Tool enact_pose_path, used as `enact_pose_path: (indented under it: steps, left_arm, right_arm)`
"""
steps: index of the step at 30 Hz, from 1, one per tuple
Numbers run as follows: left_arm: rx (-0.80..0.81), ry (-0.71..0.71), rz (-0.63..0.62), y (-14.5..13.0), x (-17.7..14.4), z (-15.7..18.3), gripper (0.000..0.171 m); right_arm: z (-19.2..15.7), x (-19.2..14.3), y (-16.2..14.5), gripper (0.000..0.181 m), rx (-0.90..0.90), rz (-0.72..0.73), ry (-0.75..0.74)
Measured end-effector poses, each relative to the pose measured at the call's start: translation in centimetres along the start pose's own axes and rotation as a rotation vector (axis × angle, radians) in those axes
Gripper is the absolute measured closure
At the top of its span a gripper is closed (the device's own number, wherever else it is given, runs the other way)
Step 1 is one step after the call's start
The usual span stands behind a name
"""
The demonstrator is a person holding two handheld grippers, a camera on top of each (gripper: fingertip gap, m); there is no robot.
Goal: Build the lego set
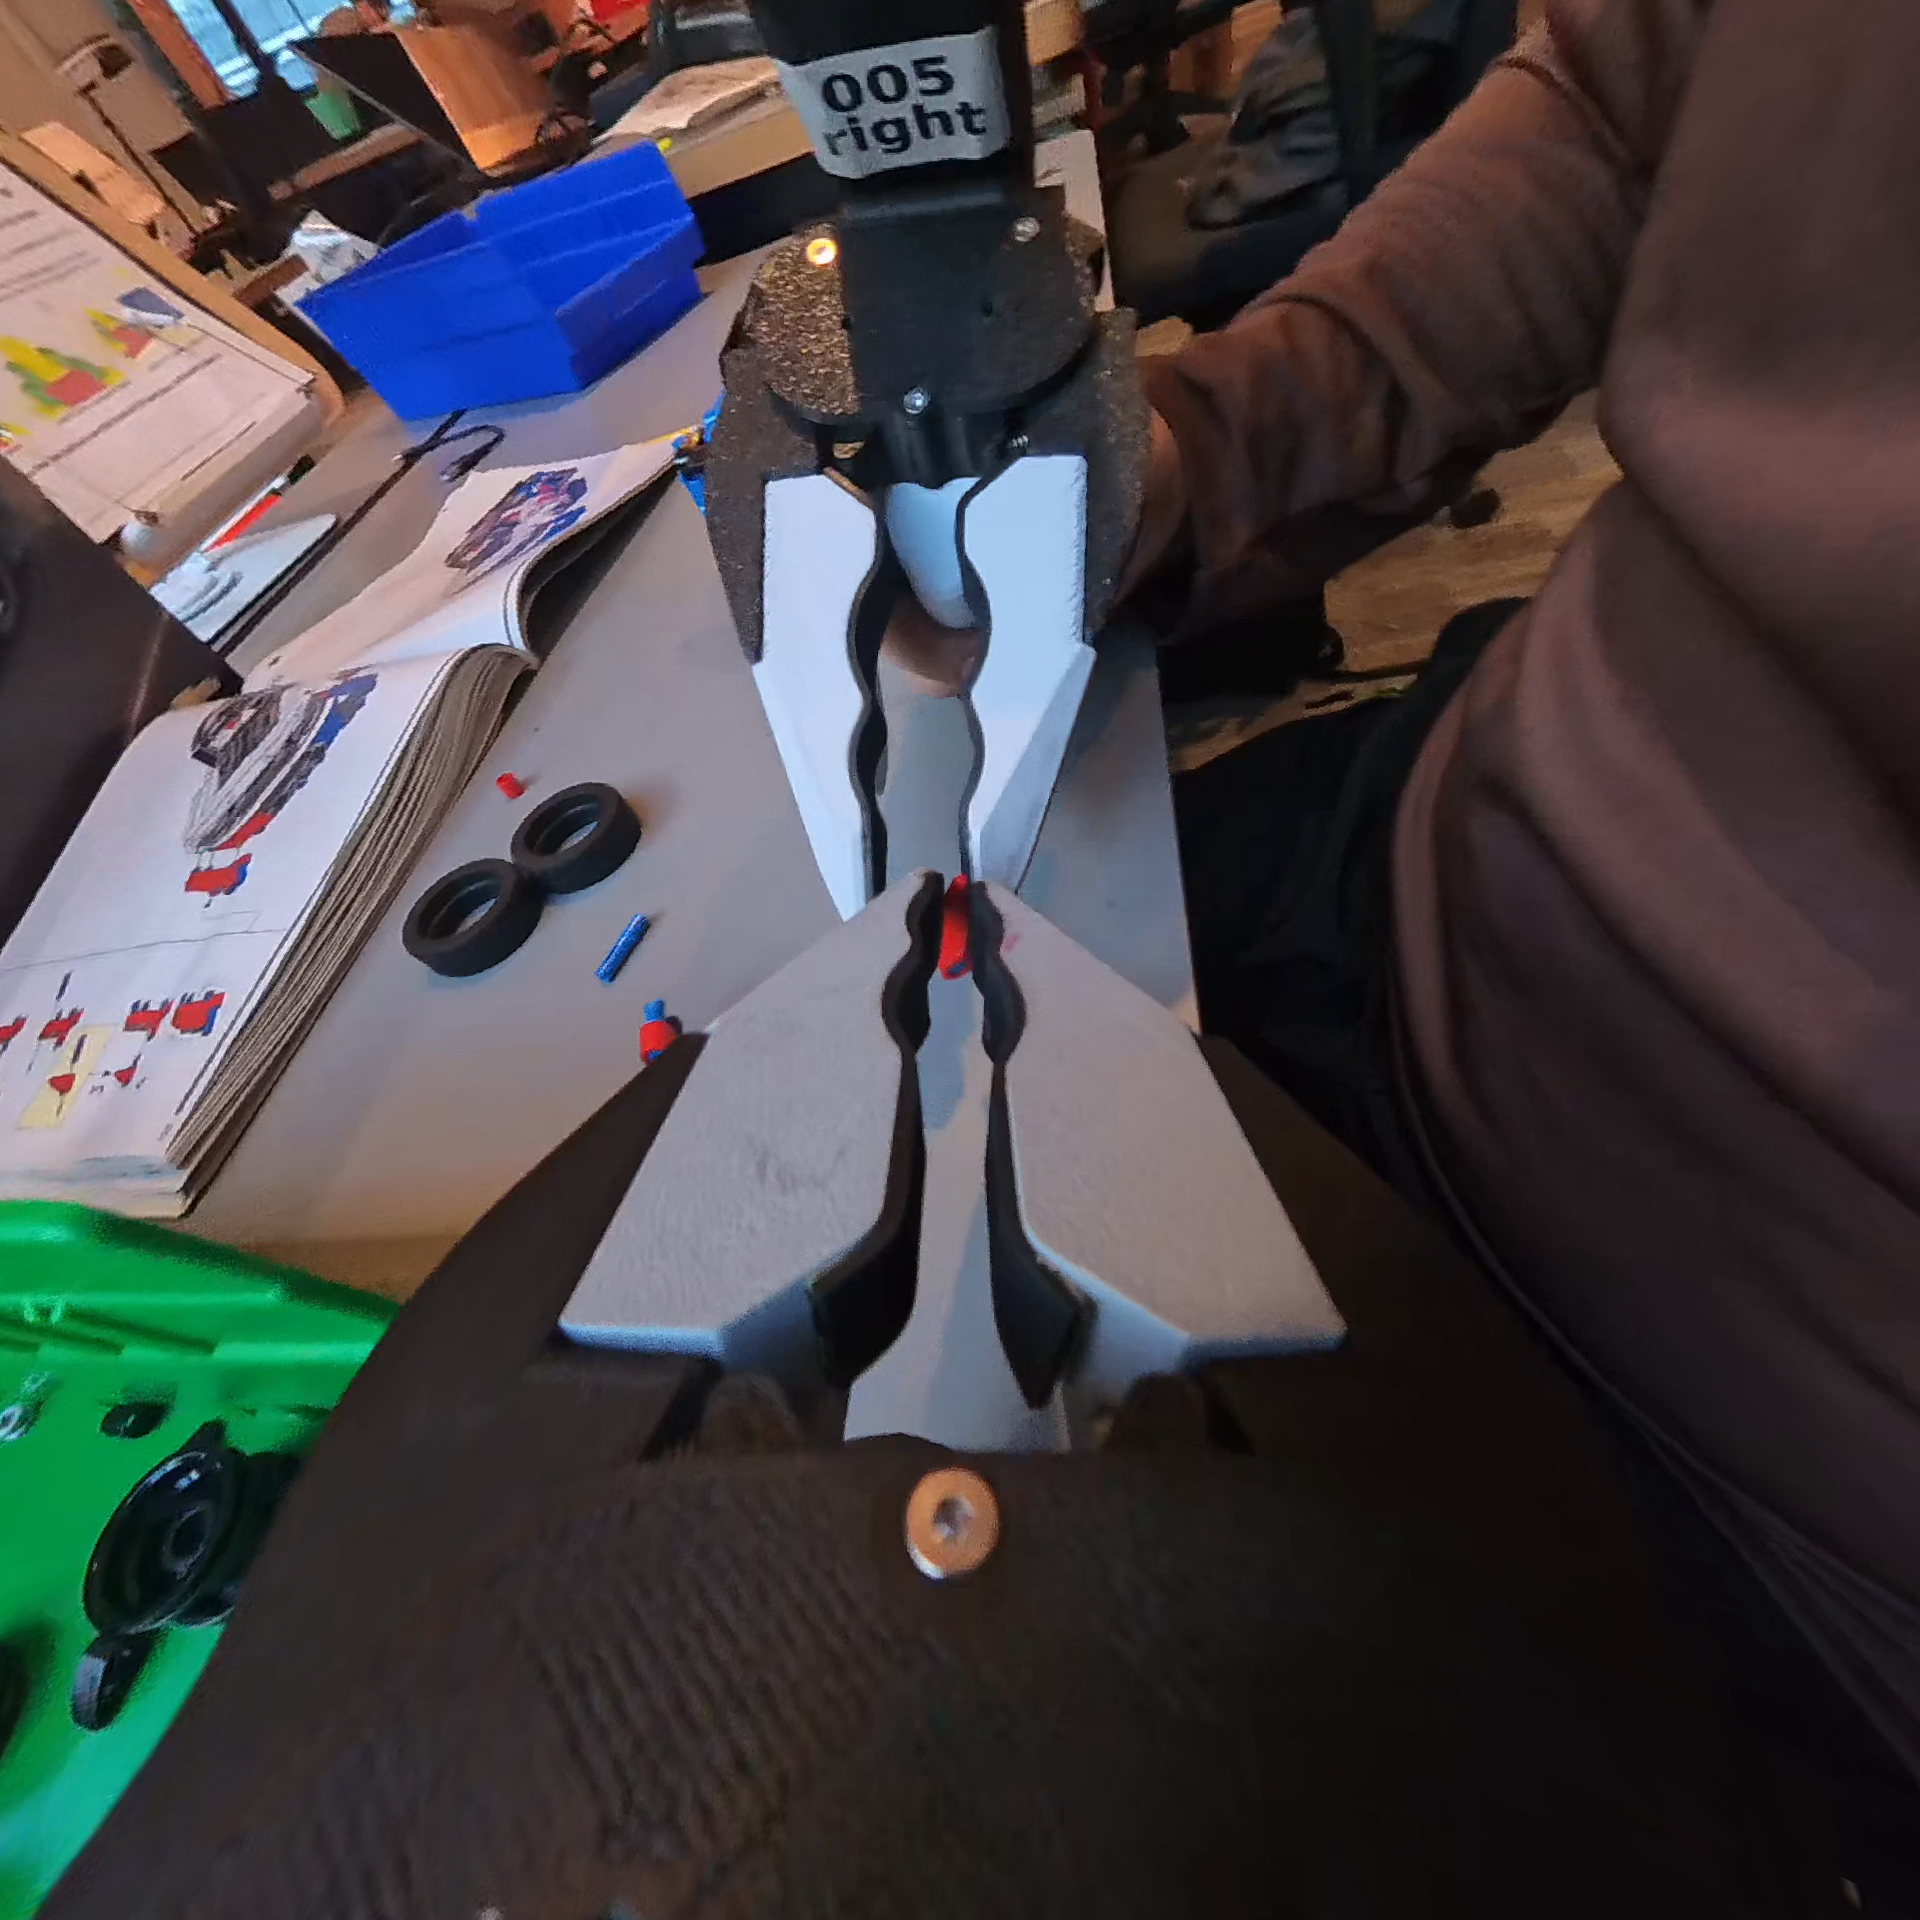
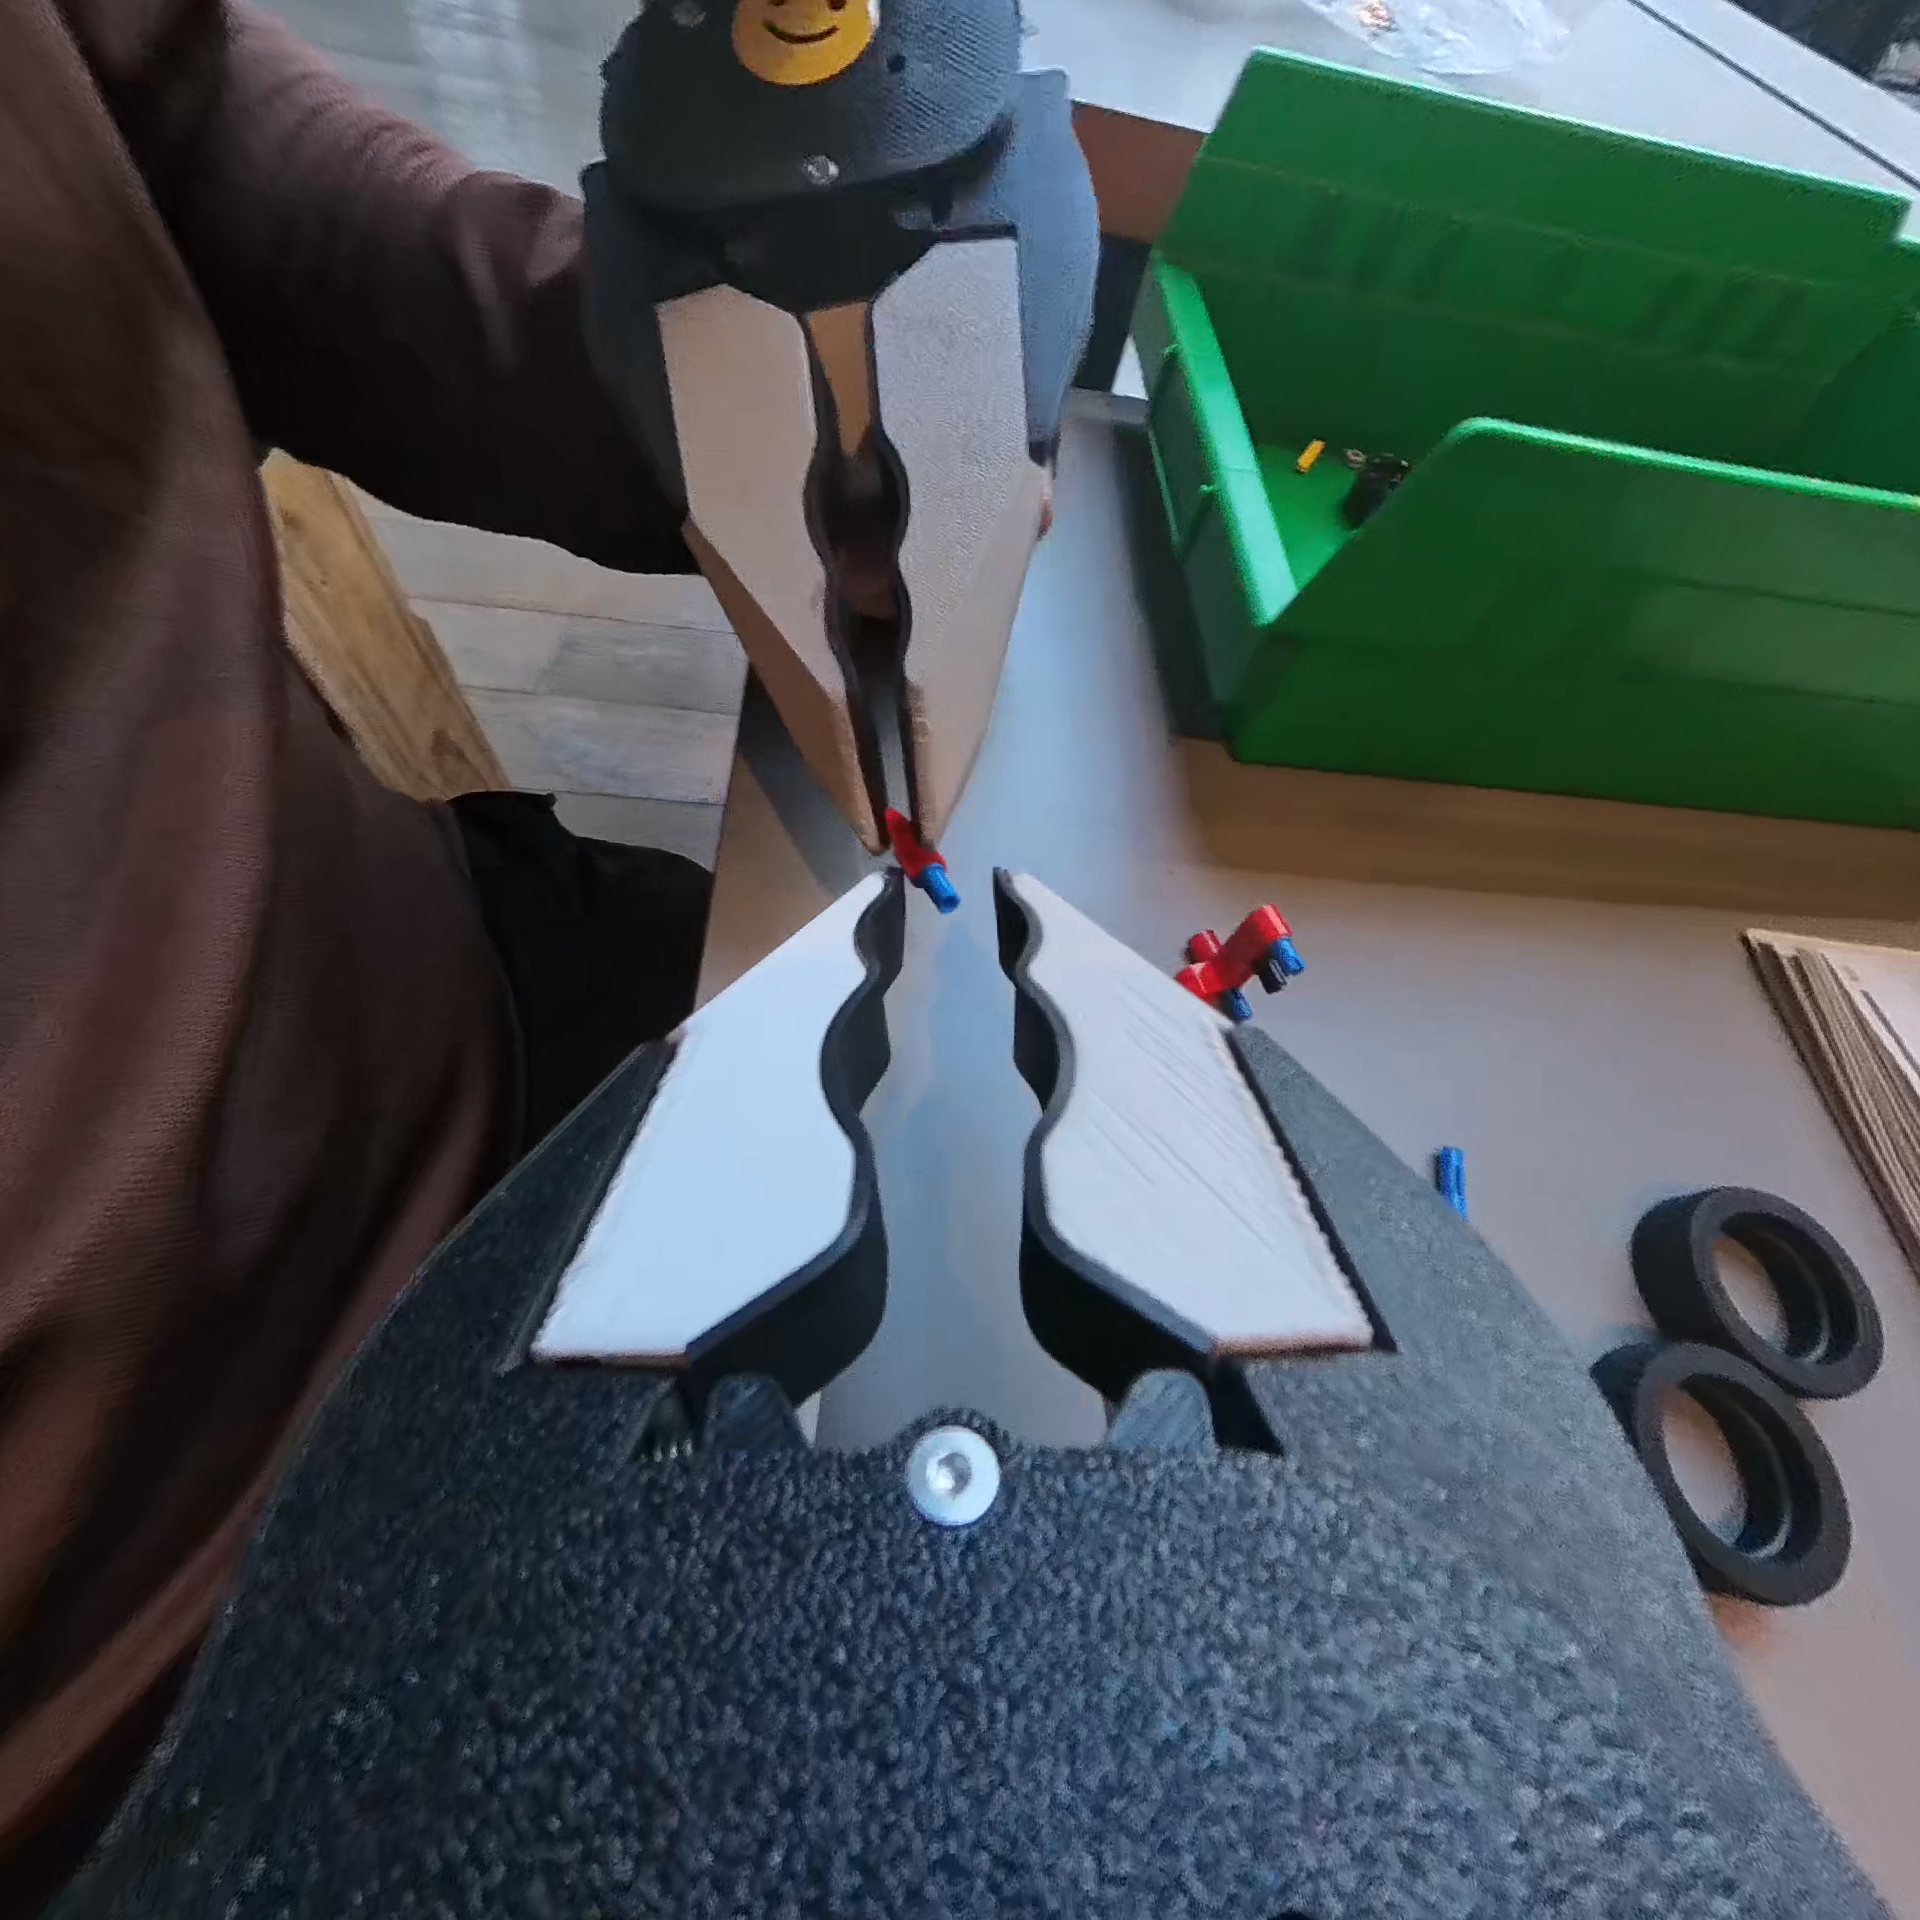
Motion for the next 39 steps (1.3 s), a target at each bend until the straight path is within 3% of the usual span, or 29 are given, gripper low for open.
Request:
enact_pose_path:
  steps: [14, 18, 21, 29, 39]
  left_arm:
    - [-0.112, 0.059, 0.013, 0.2, -0.1, -1.7, 0.169]
    - [-0.129, 0.069, 0.01, 0.2, -0.1, -2.0, 0.16]
    - [-0.134, 0.08, 0.009, 0.2, -0.1, -2.1, 0.165]
    - [-0.173, 0.077, 0.007, 0.2, -0.1, -2.5, 0.157]
    - [-0.169, 0.03, -0.01, 0.0, 0.0, -2.0, 0.168]
  right_arm:
    - [1.3, -0.5, -0.1, 0.176, 0.071, 0.025, -0.058]
    - [1.7, -0.9, 0.0, 0.176, 0.103, 0.052, -0.073]
    - [2.0, -1.1, 0.1, 0.176, 0.128, 0.071, -0.074]
    - [1.9, -1.0, 0.0, 0.176, 0.132, 0.067, -0.059]
    - [1.3, -0.5, 0.0, 0.176, 0.082, 0.028, -0.044]
Point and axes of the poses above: each gripper's, where its closed fingertips meet, x out along the fingers, y out of its top, z = x × y across the jaws, the point moved 3 cm from there along -x, back along the fingers, and after that the axes turned 15 degrees about -x, right-handed, at the moved point
